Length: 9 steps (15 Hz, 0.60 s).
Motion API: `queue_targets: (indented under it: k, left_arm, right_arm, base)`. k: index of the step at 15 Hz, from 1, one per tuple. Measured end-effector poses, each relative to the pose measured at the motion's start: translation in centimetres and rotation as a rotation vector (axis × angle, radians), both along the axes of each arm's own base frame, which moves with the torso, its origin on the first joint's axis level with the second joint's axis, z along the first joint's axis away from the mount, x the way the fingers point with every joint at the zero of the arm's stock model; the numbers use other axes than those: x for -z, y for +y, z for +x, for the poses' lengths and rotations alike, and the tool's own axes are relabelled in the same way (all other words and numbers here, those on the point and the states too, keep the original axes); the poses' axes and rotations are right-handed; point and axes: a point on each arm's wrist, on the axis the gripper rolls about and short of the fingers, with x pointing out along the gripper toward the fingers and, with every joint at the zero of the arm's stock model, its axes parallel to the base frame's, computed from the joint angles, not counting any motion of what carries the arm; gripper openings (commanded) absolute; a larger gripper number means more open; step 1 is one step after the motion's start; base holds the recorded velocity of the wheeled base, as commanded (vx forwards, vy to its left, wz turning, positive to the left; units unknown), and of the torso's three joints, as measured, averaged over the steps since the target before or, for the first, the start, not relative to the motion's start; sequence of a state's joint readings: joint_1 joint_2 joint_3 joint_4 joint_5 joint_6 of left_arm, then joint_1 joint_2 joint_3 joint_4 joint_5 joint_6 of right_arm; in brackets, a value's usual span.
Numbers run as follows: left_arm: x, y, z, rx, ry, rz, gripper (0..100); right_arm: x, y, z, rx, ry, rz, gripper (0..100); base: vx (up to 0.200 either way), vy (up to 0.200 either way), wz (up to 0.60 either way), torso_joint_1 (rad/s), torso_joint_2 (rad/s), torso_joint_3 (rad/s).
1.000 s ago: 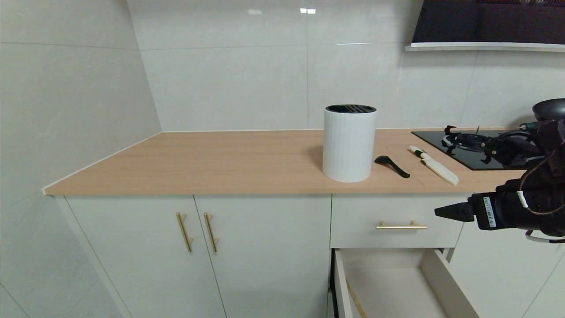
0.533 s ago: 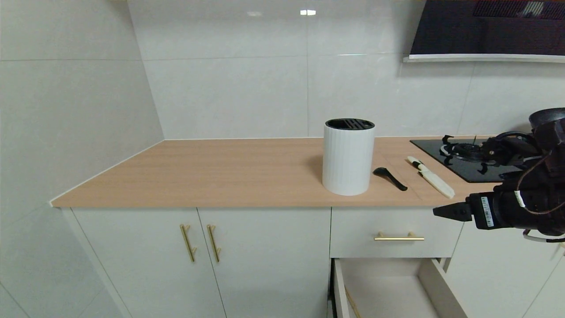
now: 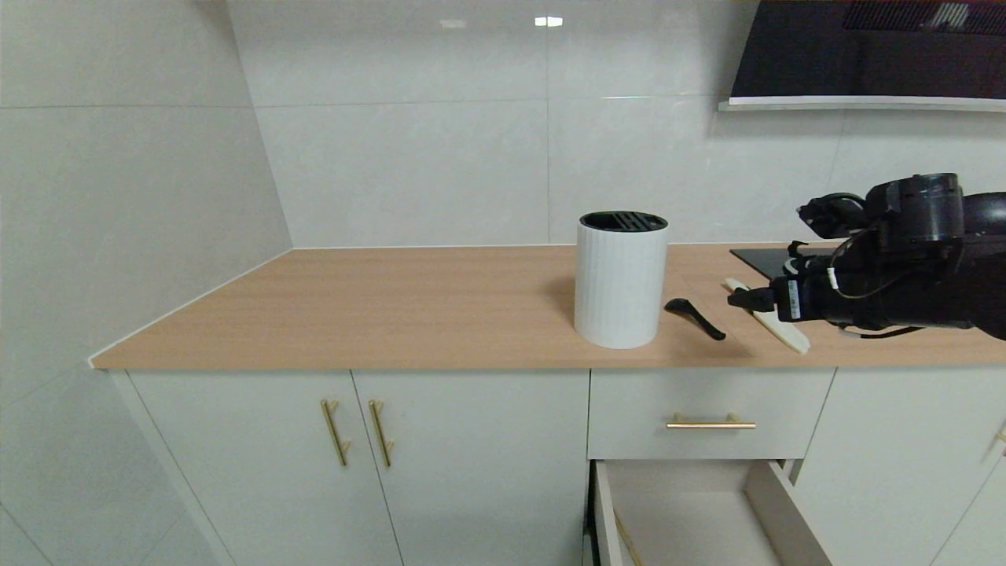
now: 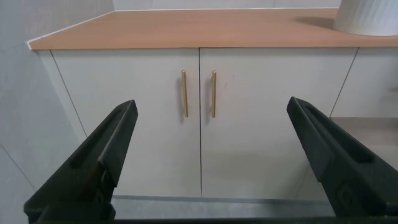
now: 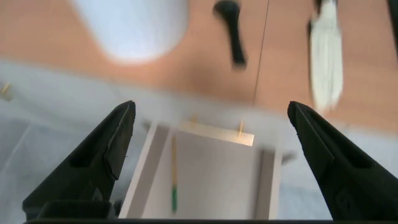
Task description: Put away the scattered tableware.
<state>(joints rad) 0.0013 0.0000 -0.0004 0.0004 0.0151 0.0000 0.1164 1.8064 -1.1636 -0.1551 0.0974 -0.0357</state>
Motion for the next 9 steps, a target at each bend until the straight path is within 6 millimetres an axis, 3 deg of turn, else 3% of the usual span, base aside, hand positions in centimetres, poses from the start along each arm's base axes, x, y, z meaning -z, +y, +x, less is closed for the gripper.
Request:
queue_targets:
  k: [4, 9]
  left_arm:
    - [0.0, 0.0, 0.0, 0.000, 0.000, 0.000, 100]
    - [0.0, 0.0, 0.0, 0.000, 0.000, 0.000, 100]
  right_arm:
    - [2.9, 0.2, 5.3, -0.038, 0.019, -0.023, 100]
    - [6.6, 0.5, 8.5, -0.066, 0.058, -0.029, 100]
  base:
    - [0.000, 0.000, 0.00, 0.000, 0.00, 0.000]
    - [0.000, 0.000, 0.00, 0.000, 0.00, 0.000]
